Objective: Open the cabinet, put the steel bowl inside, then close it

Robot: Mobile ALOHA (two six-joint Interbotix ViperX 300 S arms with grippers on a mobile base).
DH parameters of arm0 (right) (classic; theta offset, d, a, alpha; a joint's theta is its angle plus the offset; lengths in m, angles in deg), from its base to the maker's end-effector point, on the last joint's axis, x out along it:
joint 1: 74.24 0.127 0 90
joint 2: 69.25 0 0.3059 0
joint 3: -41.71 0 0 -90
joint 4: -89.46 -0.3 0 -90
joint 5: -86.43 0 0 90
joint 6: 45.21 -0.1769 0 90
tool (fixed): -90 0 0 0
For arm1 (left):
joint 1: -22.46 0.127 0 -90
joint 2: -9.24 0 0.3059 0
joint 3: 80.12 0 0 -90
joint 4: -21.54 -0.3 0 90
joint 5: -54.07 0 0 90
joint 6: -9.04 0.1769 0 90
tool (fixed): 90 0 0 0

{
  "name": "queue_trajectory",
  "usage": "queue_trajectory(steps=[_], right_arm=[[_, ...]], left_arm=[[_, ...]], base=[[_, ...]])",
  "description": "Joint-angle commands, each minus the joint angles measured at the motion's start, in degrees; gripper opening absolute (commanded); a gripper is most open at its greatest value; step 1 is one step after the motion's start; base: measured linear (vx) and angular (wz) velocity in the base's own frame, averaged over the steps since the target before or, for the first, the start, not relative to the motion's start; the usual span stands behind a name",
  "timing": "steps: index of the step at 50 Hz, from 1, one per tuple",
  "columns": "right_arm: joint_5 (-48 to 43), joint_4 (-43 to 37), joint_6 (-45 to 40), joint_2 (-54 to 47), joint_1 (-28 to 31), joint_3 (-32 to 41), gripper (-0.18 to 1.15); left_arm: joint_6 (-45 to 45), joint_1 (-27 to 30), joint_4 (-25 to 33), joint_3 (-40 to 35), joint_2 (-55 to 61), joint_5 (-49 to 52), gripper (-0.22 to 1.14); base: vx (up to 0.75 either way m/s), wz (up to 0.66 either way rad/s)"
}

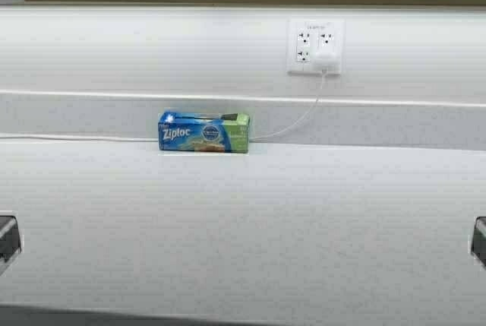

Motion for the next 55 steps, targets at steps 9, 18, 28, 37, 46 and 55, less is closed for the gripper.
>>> queue_trajectory(steps=[9,18,28,37,46,55], right_arm=[[-1.7,0.8,0.3,1.2,2.5,1.8,0.07],[-1.5,0.6,0.3,1.3,2.5,1.9,0.19],[-1.2,-0.1,0.1,2.5,2.5,1.8,0.85],[1.4,-1.8,1.6,4.3,1.6,1.6,0.95],[3.0,-2.1,3.4,5.6,0.4,1.7,0.95],[5.3,-2.0,5.0,6.7,-1.6,0.9,0.95]], left_arm=[[0.5,-2.6,-0.4,0.4,-1.0,1.7,0.02],[0.5,-2.6,-0.2,1.1,-0.9,-1.3,0.07],[0.4,-2.5,3.0,4.2,-1.5,-13.1,0.66],[2.1,-2.2,7.7,6.8,-3.2,-13.0,0.97],[7.2,-1.8,9.9,8.4,-5.2,-13.1,0.97],[9.5,-0.6,11.5,10.8,-7.6,-13.1,0.97]], base=[[0.04,0.01],[0.00,0.00],[-0.01,0.00],[0.00,0.00],[0.00,0.00],[0.00,0.00]])
